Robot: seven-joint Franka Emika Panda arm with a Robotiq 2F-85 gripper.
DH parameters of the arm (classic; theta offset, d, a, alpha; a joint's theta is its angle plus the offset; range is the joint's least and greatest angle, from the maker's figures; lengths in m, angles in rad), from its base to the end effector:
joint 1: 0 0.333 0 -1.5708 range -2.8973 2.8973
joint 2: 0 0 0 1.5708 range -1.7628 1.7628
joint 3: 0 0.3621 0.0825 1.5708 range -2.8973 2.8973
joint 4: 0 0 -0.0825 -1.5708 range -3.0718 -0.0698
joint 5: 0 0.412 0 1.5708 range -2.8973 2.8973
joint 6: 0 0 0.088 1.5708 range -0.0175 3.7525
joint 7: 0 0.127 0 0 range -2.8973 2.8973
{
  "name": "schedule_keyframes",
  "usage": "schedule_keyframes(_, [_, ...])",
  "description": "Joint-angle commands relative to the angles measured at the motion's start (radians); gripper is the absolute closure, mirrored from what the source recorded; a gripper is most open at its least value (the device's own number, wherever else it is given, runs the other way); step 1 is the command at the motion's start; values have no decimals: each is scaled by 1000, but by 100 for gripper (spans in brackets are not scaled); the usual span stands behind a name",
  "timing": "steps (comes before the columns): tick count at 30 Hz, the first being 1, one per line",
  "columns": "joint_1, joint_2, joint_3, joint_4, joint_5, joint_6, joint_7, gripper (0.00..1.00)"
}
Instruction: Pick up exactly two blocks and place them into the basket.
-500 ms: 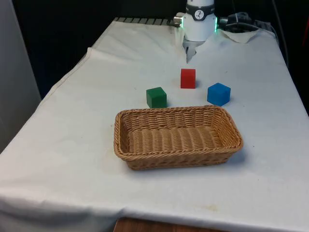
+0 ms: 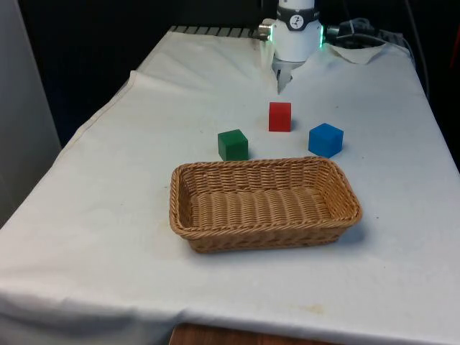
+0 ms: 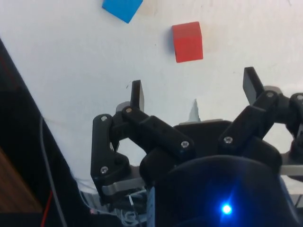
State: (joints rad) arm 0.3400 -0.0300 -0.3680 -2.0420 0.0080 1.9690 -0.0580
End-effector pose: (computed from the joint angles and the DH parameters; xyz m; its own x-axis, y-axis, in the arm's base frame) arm 0.5619 -0.0164 0.4643 0.9987 0.0275 -0.0439 0.0267 -0.9994 -0.0206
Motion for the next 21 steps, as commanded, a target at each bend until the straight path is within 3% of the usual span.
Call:
schedule_keyframes(1, [0, -19, 2, -31, -12, 37, 9, 0])
schedule_keyframes(3, [0, -13, 1, -27, -2, 26, 0, 0])
schedule_keyframes(7, [0, -54, 5, -102, -15, 106, 9, 0])
schedule_keyframes(10, [-1, -73, 5, -142, -17, 144, 9, 0])
schedule_keyframes(11, [0, -61, 3, -125, -5, 121, 1, 0])
schedule_keyframes(16, [-2, -112, 5, -225, -22, 219, 9, 0])
schedule_keyframes(19, [-1, -129, 7, -269, -24, 254, 11, 0])
schedule_keyframes(20, [0, -121, 3, -256, -11, 236, 0, 0])
schedule_keyframes(21, [-1, -135, 8, -283, -24, 266, 12, 0])
